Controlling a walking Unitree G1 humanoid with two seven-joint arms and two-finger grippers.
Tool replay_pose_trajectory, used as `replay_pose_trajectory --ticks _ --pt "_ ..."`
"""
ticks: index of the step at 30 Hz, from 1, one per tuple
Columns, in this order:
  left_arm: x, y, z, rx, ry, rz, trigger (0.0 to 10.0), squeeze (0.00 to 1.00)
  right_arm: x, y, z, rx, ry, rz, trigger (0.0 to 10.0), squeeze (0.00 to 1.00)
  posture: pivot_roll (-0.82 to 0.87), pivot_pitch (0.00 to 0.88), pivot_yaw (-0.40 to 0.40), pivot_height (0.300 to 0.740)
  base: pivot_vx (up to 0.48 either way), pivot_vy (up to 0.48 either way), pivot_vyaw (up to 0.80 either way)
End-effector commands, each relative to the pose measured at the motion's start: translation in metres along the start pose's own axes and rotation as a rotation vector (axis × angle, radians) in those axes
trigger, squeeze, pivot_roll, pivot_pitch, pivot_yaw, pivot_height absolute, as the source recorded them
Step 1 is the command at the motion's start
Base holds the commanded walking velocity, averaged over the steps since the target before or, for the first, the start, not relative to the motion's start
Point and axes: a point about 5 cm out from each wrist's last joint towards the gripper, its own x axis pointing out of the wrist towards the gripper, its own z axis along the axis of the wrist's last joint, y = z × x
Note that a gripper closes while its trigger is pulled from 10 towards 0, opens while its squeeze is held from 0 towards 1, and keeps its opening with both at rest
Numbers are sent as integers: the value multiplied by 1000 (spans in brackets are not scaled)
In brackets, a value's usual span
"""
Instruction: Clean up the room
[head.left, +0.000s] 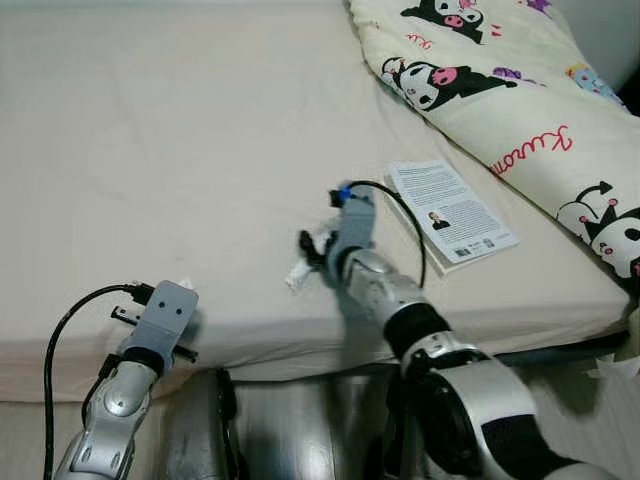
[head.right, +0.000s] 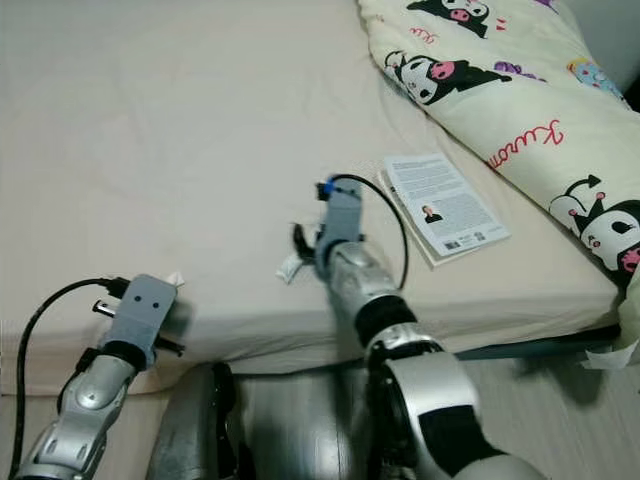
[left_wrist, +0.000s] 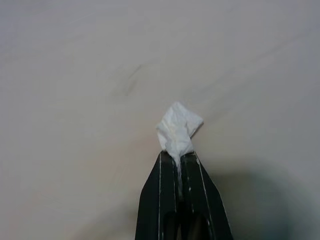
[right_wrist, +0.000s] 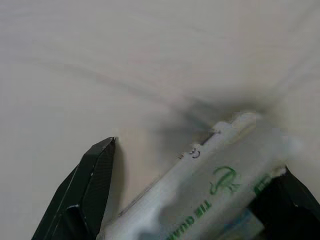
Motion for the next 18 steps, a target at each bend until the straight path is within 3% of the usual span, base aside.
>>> replay_pose_trajectory --ticks 1,2,3,7,8,9,18 --pt "-3 -11 -10 -1 51 -32 0 0 -7 -23 -59 61 220 -83 10000 0 141 346 -62 510 0 0 0" --pt "-3 -11 -10 -1 51 -32 0 0 -7 -23 -59 61 220 -83 10000 0 141 346 -62 510 0 0 0" --pt "-1 -14 -8 -7 46 -35 0 0 -10 -28 -74 98 254 -93 10000 0 138 334 -61 510 0 0 0" --pt "2 -16 -5 -8 38 -37 0 0 -12 -31 -83 124 263 -94 10000 0 138 322 -62 510 0 0 0" --pt "3 -16 -5 -7 37 -36 0 0 -12 -32 -83 129 252 -88 1137 0 138 315 -63 510 0 0 0" --pt "4 -15 -5 -6 37 -33 0 0 -12 -32 -84 127 246 -84 0 0 142 306 -66 510 0 0 0" --pt "12 -12 -4 -5 33 -8 0 0 -12 -39 -76 127 228 -79 0 0 149 255 -75 510 0 0 0"
